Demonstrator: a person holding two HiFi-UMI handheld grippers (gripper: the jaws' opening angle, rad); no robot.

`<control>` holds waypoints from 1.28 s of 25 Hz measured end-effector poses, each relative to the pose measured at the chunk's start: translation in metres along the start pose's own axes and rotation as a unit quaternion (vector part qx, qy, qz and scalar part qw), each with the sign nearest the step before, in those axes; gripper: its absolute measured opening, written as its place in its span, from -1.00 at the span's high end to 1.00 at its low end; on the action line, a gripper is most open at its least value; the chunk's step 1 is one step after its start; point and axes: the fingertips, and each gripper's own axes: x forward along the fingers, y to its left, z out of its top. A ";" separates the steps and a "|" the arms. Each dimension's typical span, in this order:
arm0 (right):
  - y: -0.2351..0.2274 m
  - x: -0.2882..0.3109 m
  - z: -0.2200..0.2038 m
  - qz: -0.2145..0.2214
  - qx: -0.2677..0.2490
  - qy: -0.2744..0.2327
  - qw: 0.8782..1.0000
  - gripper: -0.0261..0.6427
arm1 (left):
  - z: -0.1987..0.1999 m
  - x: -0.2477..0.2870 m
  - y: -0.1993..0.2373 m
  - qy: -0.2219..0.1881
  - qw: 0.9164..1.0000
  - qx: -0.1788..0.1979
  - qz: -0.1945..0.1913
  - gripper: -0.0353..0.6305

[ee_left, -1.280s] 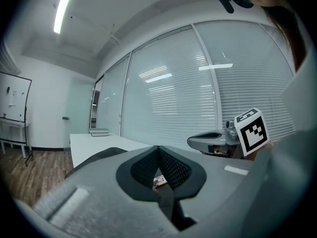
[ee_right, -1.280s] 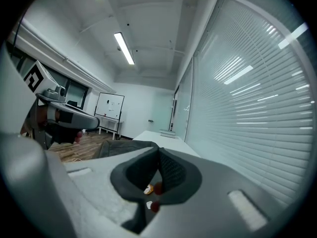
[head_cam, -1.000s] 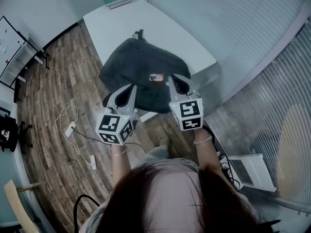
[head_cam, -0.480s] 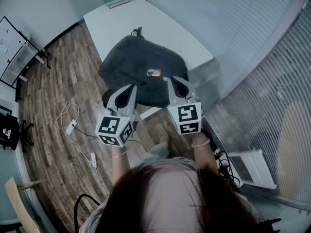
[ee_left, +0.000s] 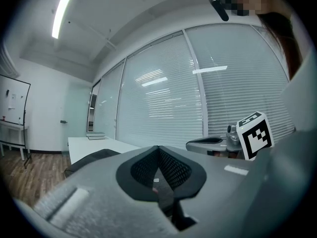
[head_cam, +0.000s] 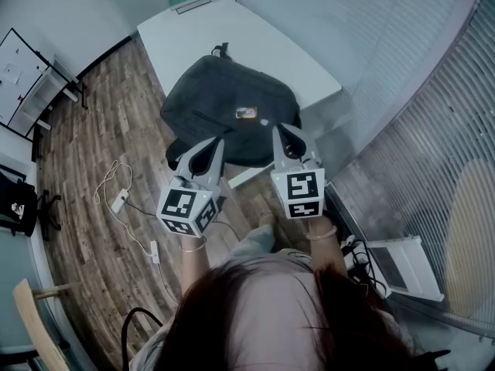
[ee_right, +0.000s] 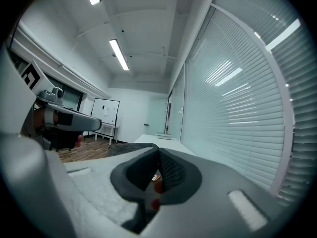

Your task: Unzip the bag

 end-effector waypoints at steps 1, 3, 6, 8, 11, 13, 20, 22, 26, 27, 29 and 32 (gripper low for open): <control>0.000 -0.002 -0.001 0.000 0.002 0.000 1.000 0.91 | 0.000 -0.001 -0.002 0.000 1.000 0.000 0.000 0.87; 0.002 -0.005 -0.002 0.001 0.006 0.000 1.000 0.91 | 0.001 -0.004 -0.004 -0.001 1.000 -0.001 -0.001 0.87; 0.003 -0.010 -0.003 0.001 0.008 0.000 1.000 0.91 | 0.001 -0.008 -0.009 -0.002 1.000 -0.001 -0.002 0.87; 0.004 -0.014 -0.002 0.001 0.009 -0.002 1.000 0.91 | 0.001 -0.011 -0.012 -0.002 1.000 -0.001 -0.001 0.87; 0.005 -0.018 -0.003 0.001 0.009 -0.003 1.000 0.91 | 0.000 -0.015 -0.014 -0.002 1.000 -0.002 -0.001 0.87; 0.005 -0.021 -0.003 0.002 0.009 -0.003 1.000 0.91 | -0.001 -0.018 -0.016 -0.002 1.000 -0.003 -0.001 0.87; 0.008 -0.028 -0.006 0.005 0.011 0.002 1.000 0.91 | -0.001 -0.025 -0.024 0.001 1.000 0.000 -0.003 0.87; 0.009 -0.029 -0.008 0.006 0.014 0.005 1.000 0.91 | -0.002 -0.027 -0.026 0.003 1.000 0.002 -0.004 0.87; 0.011 -0.029 -0.007 0.006 0.015 0.002 1.000 0.91 | 0.000 -0.029 -0.024 0.002 1.000 0.004 -0.005 0.87; 0.012 -0.028 -0.007 0.006 0.016 0.002 1.000 0.91 | 0.000 -0.028 -0.024 0.002 1.000 0.004 -0.005 0.87; 0.012 -0.027 -0.007 0.006 0.017 0.001 1.000 0.91 | -0.001 -0.028 -0.023 0.002 1.000 0.004 -0.006 0.87; 0.013 -0.025 -0.007 0.008 0.015 0.002 1.000 0.91 | -0.001 -0.027 -0.023 0.001 1.000 0.003 -0.009 0.87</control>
